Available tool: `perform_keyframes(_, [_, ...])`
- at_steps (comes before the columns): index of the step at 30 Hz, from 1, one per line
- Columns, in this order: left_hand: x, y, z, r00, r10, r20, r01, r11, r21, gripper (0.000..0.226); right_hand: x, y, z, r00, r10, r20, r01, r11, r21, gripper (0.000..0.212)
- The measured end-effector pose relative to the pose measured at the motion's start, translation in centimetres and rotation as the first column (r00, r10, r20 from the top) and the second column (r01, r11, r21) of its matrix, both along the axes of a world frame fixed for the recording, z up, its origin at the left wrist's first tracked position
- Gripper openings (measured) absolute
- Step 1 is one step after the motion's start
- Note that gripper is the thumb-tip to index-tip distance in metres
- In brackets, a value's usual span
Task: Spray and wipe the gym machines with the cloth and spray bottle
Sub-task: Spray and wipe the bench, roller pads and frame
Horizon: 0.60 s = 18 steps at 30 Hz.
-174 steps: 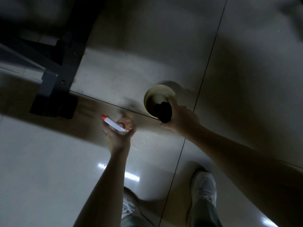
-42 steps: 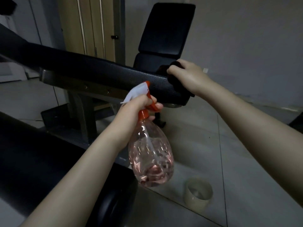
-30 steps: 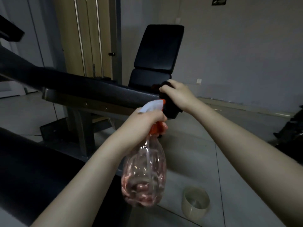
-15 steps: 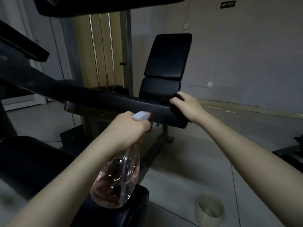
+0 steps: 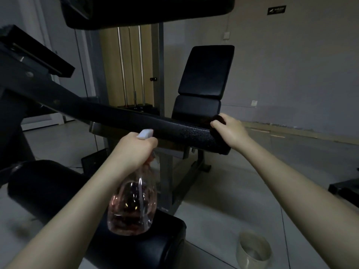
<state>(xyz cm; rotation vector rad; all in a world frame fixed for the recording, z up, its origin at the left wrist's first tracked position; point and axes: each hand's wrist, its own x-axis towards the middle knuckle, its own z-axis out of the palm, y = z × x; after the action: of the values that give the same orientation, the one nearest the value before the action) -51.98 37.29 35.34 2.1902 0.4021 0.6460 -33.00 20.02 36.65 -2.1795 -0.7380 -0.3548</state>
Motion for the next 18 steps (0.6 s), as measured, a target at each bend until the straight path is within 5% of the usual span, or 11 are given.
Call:
perform_keyframes(8, [0.0, 0.9, -0.3, 0.999, 0.038, -0.028, -0.043, 0.985, -0.166, 0.046, -1.5, -1.6, -2.2, 0.942, 0.042, 0.332, -0.020, 0.997, -0.069, 0.049])
perform_keyframes(13, [0.0, 1.3, -0.7, 0.999, 0.049, -0.011, -0.050, 0.988, -0.145, 0.031, -1.6, -1.8, -5.3, 0.731, 0.040, 0.681, 0.162, 0.959, -0.231, 0.052])
perform_keyframes(18, [0.3, 1.2, -1.0, 0.998, 0.061, 0.010, -0.060, 0.993, -0.103, 0.026, -1.8, 3.6, -4.7, 0.531, 0.202, 0.823, 0.290, 0.869, -0.400, 0.057])
